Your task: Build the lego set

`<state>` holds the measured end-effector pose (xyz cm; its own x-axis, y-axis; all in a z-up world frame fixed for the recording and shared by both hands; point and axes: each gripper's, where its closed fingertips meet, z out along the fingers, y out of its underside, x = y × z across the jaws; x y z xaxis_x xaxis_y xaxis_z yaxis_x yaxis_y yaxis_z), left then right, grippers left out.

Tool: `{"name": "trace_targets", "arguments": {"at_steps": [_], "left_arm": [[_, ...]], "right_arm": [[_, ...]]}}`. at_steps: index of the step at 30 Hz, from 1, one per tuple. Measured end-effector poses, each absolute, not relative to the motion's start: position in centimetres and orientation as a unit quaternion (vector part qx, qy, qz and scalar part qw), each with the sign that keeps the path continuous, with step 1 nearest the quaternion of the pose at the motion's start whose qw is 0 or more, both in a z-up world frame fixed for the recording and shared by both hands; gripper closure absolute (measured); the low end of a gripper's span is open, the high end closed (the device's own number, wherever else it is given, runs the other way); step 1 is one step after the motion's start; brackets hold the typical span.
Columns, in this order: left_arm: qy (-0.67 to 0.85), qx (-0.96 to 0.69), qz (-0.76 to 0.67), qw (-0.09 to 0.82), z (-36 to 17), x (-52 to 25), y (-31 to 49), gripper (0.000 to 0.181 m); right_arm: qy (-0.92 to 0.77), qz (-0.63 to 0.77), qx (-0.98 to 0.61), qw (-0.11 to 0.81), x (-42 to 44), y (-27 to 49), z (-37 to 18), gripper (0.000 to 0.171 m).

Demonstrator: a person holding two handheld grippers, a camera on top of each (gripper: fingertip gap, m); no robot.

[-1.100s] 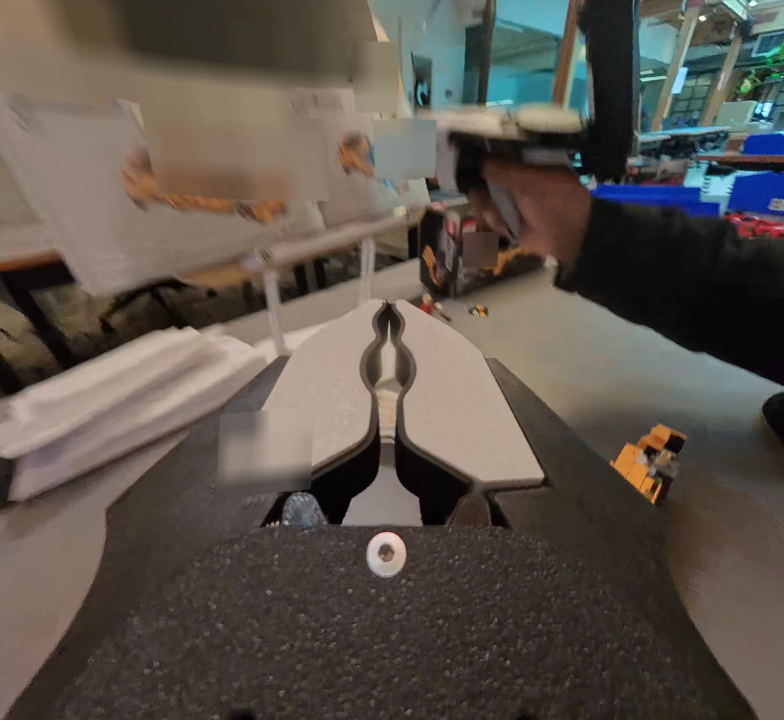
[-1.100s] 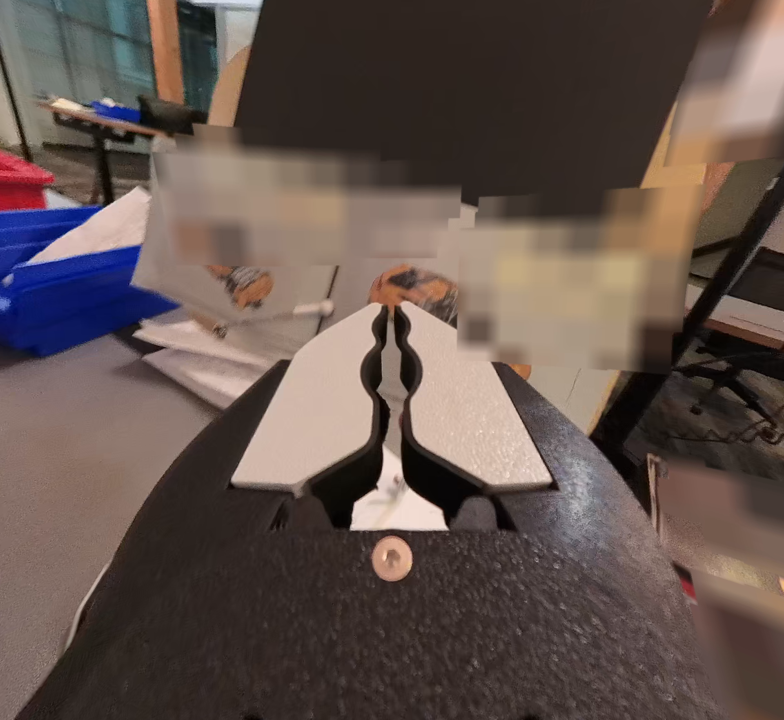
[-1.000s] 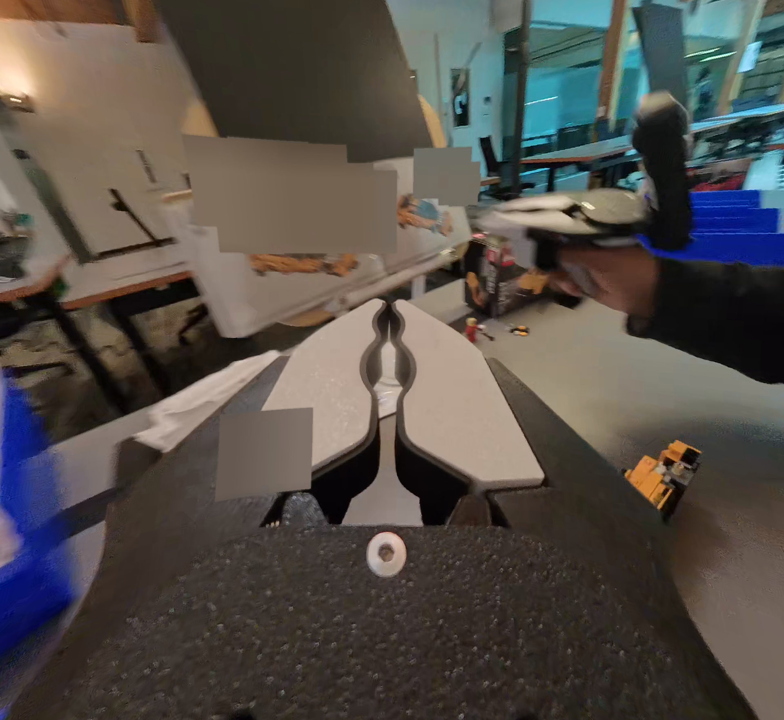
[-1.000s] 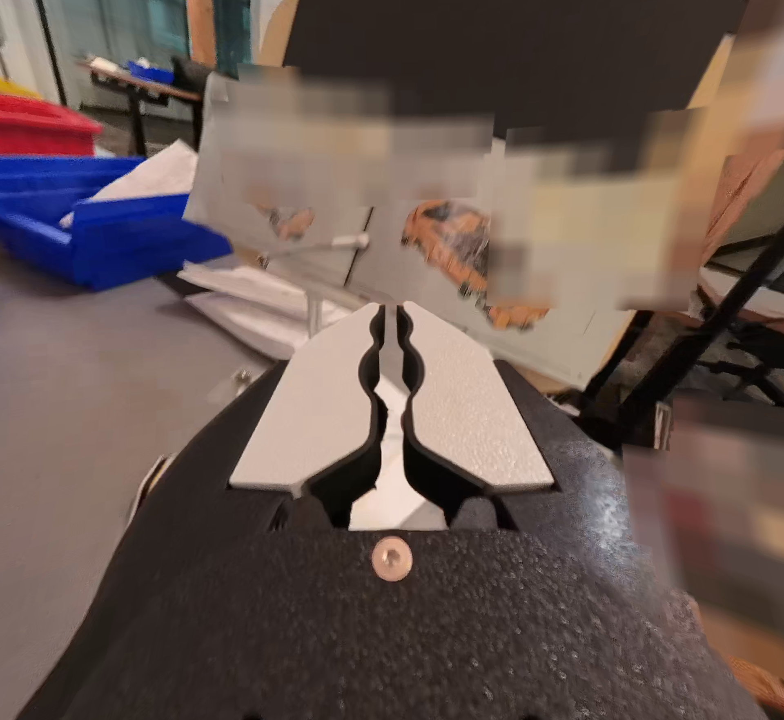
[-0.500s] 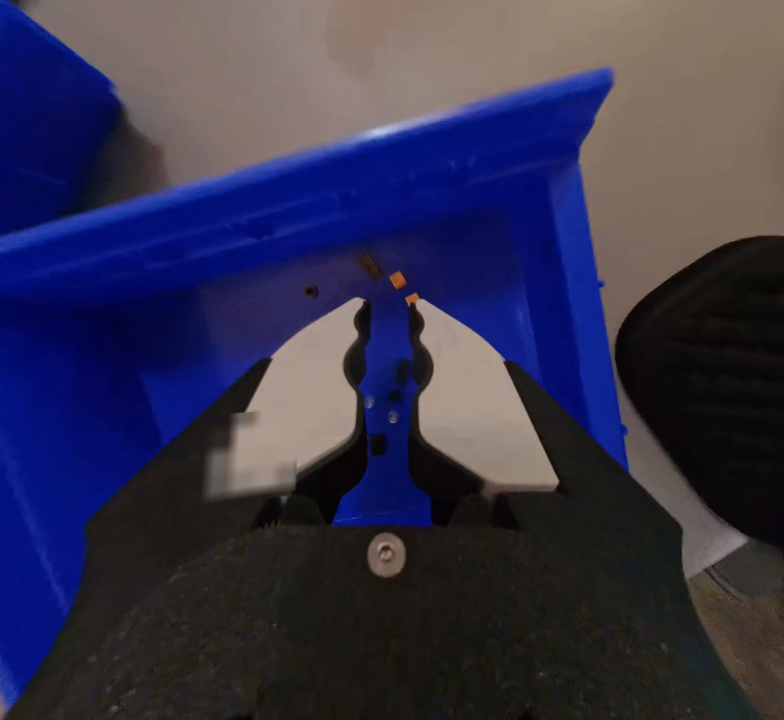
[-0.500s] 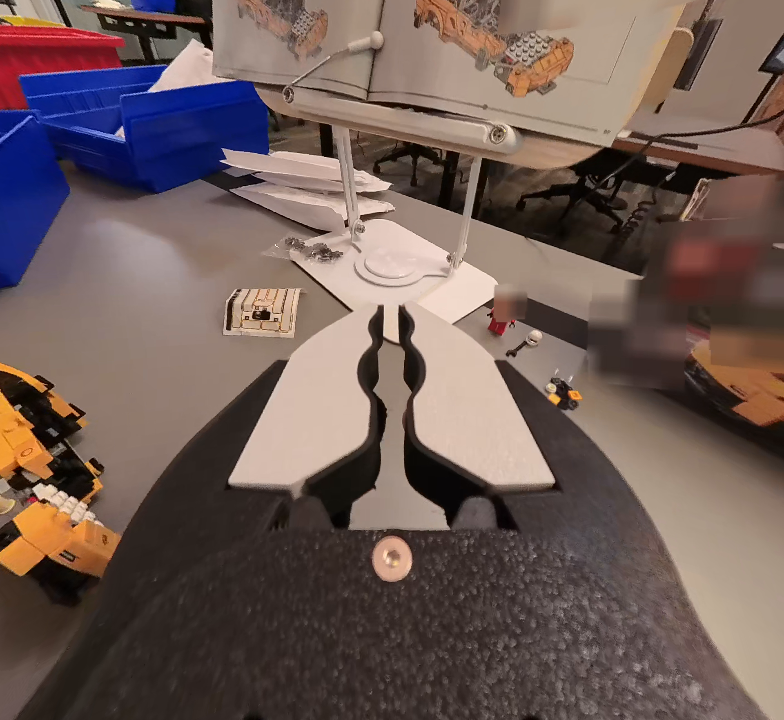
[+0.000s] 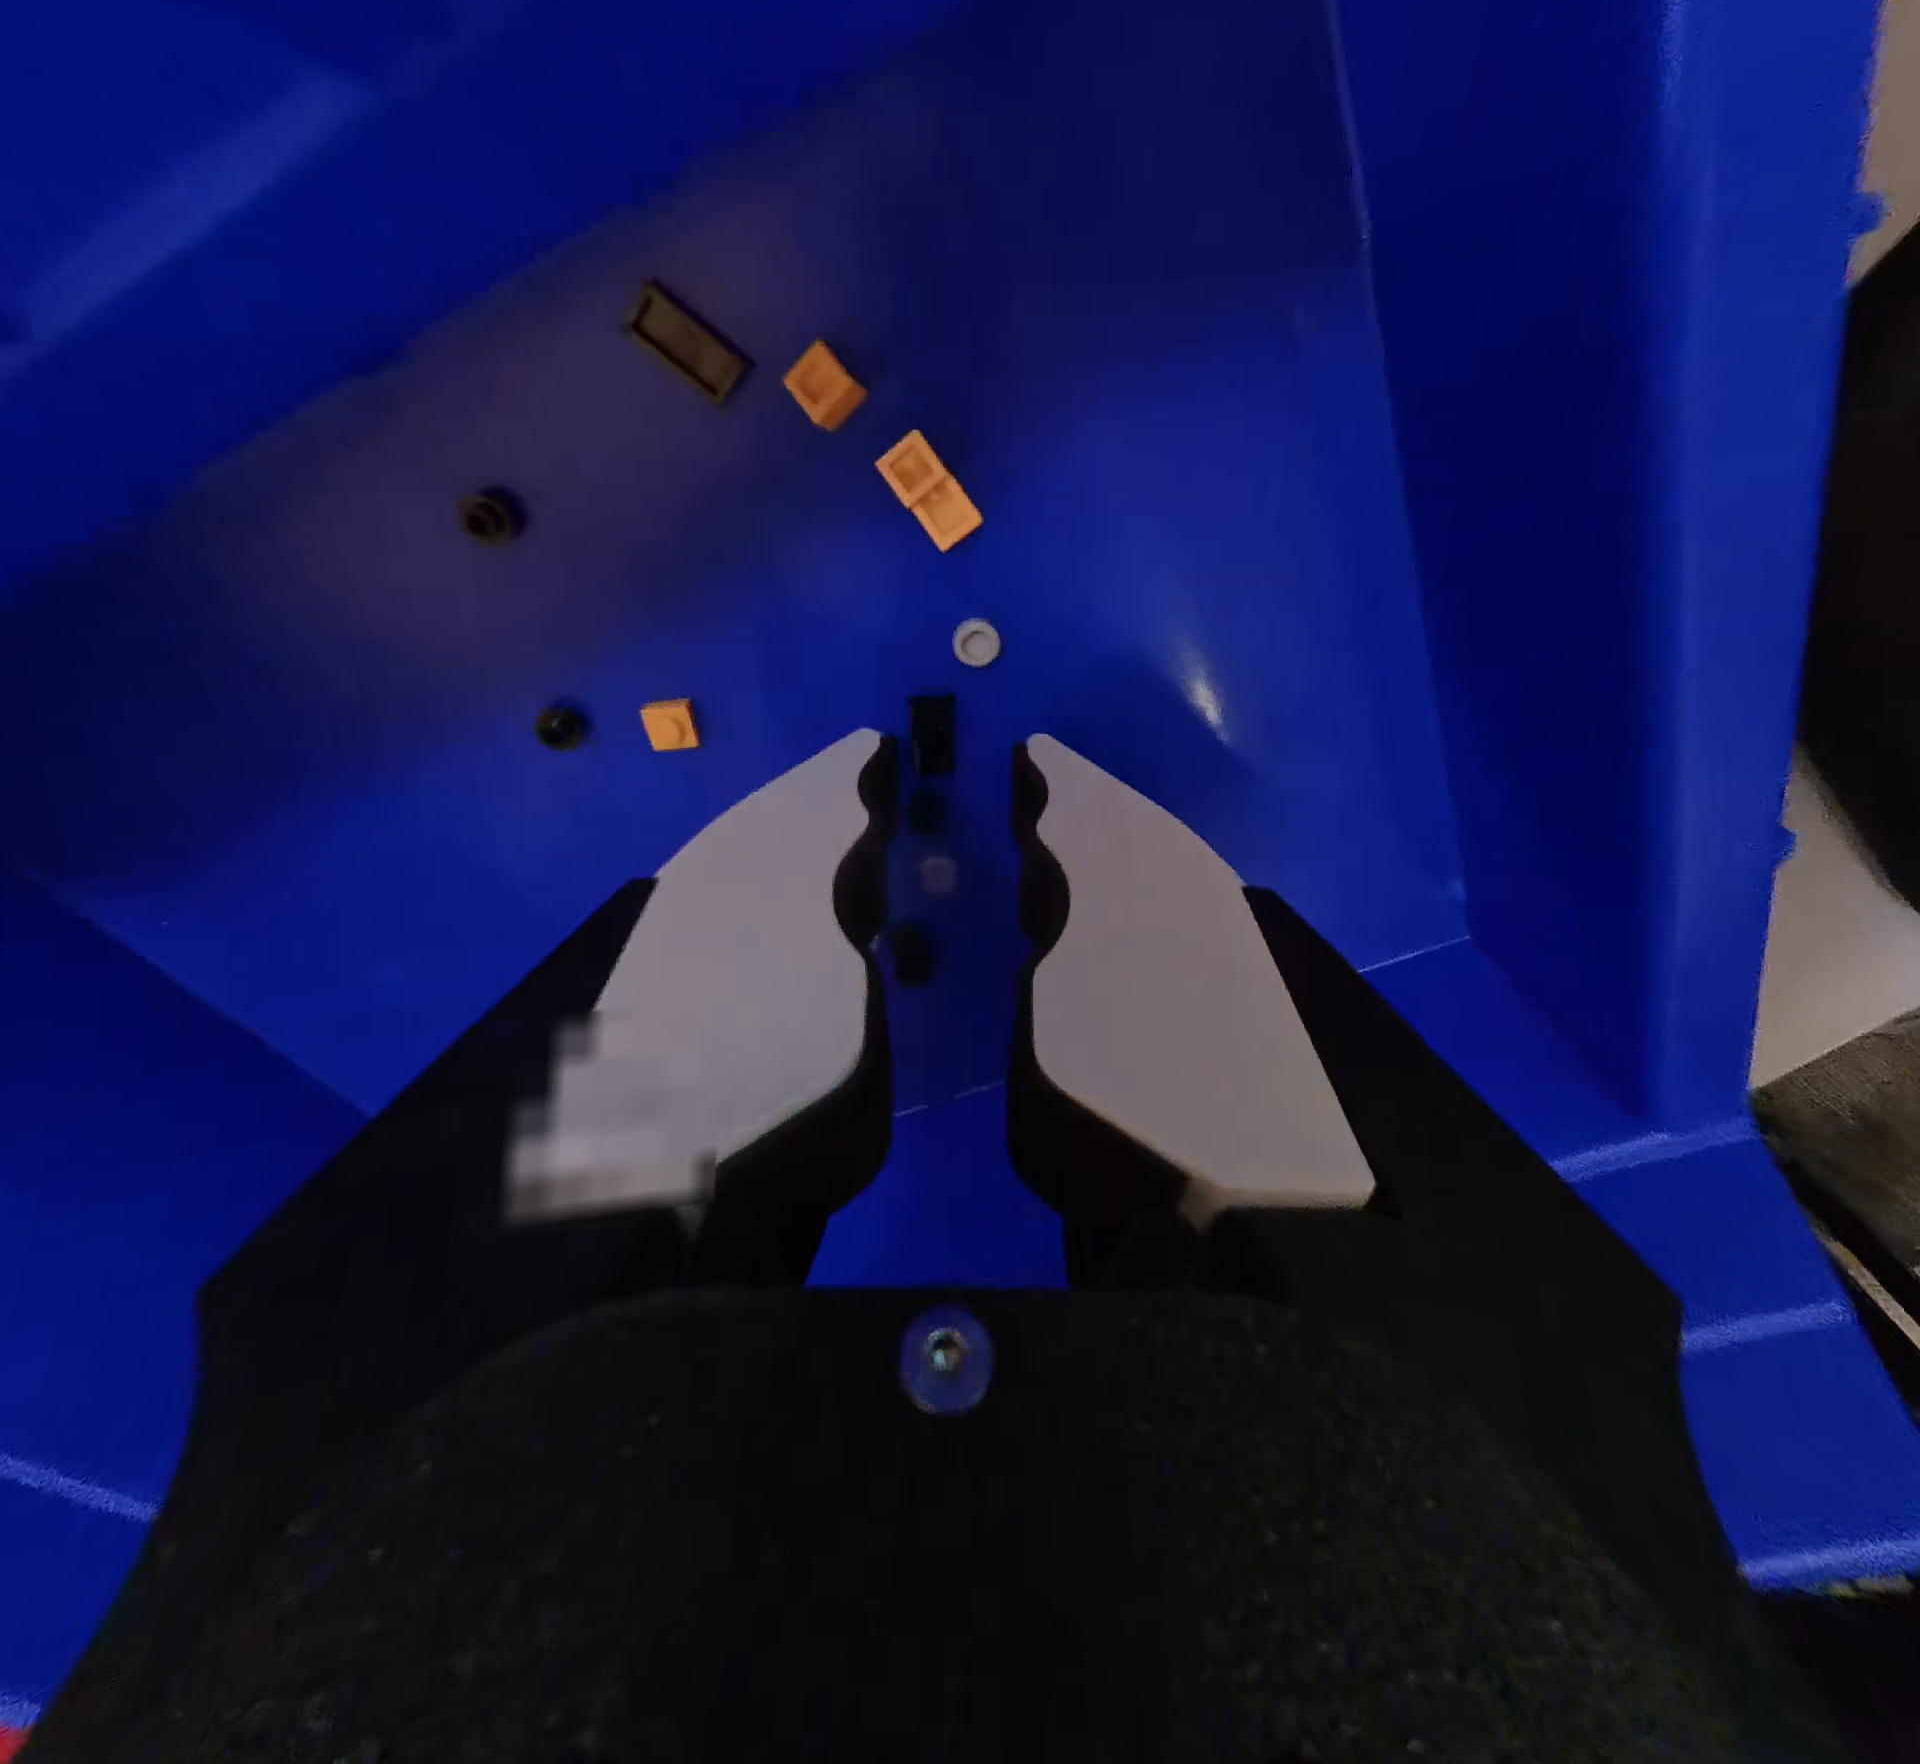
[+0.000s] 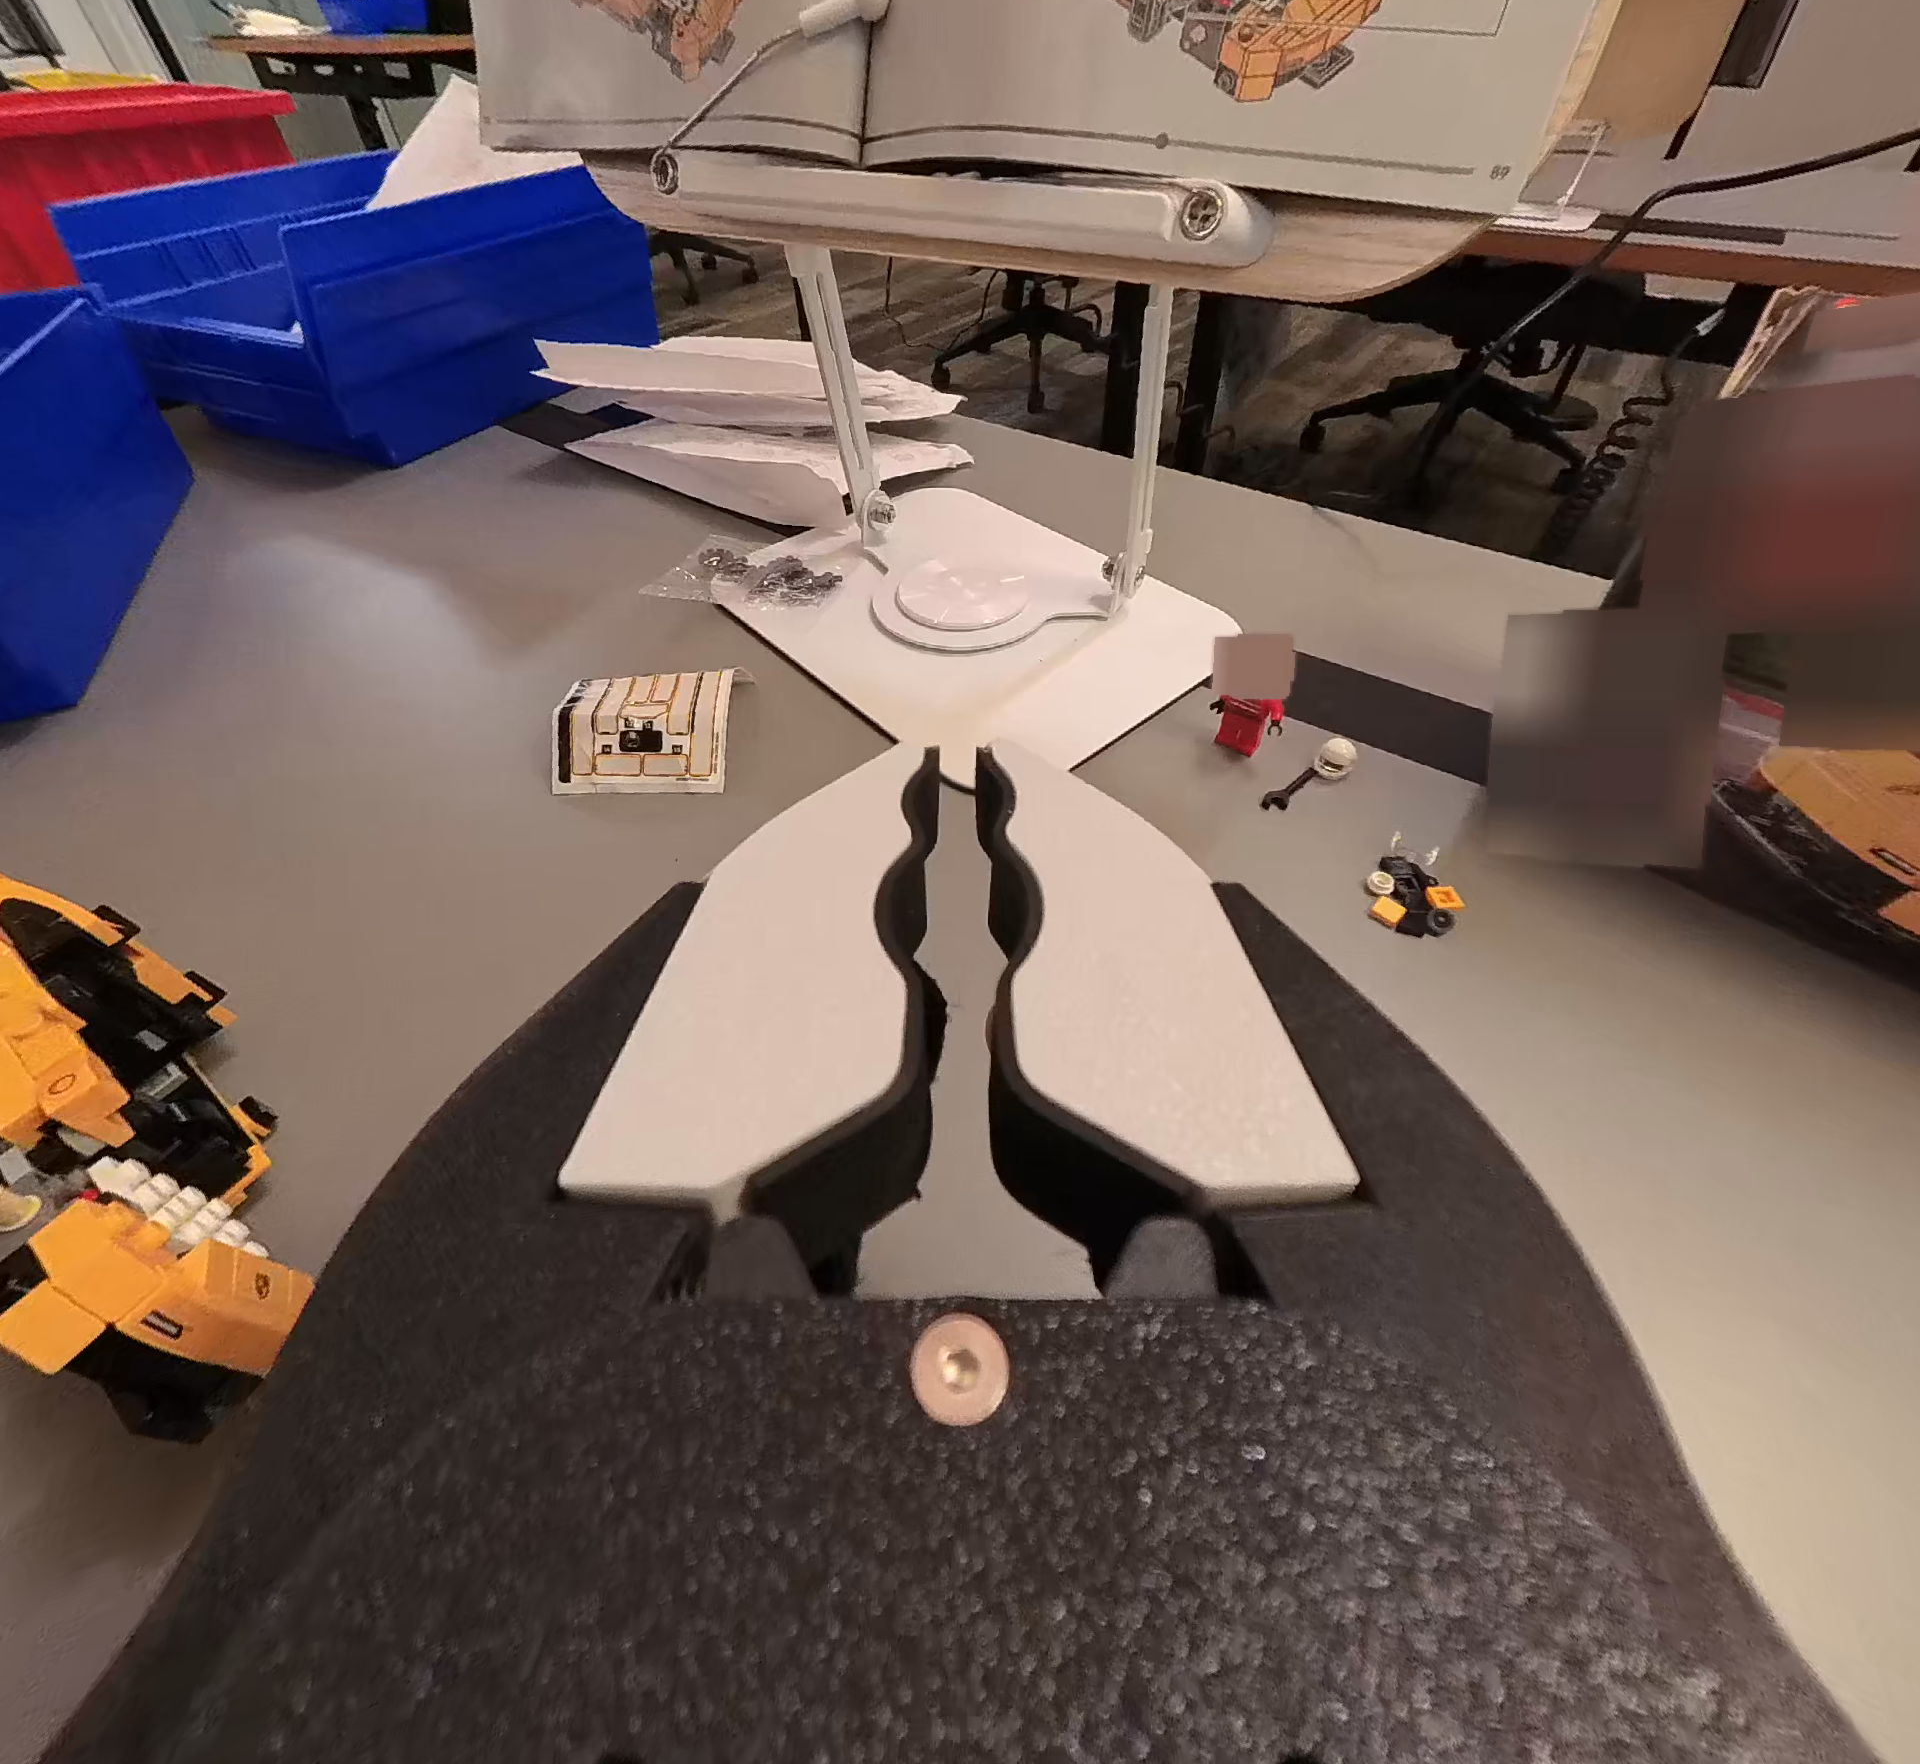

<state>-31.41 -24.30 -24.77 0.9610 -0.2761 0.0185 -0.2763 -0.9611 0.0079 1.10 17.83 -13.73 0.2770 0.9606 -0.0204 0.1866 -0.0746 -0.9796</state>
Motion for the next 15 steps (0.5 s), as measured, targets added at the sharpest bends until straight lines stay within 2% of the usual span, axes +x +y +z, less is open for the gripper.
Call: {"name": "trace_targets", "arguments": {"at_steps": [5,11,15], "left_arm": [[-0.132,0.991,0.013,0.001,-25.1,-31.7,-24.1,0.172],[-0.124,0.992,-0.025,-0.001,-24.6,-32.0,-24.0,0.172],[-0.123,0.985,-0.069,-0.098,-18.6,-30.3,-20.5,0.173]], "right_arm": [[-0.460,0.387,-0.622,0.502,1.2,17.8,-13.7,0.165],[-0.460,0.388,-0.614,0.510,1.6,17.8,-13.0,0.165],[-0.455,0.386,-0.603,0.530,2.4,18.0,-11.8,0.165]]}}
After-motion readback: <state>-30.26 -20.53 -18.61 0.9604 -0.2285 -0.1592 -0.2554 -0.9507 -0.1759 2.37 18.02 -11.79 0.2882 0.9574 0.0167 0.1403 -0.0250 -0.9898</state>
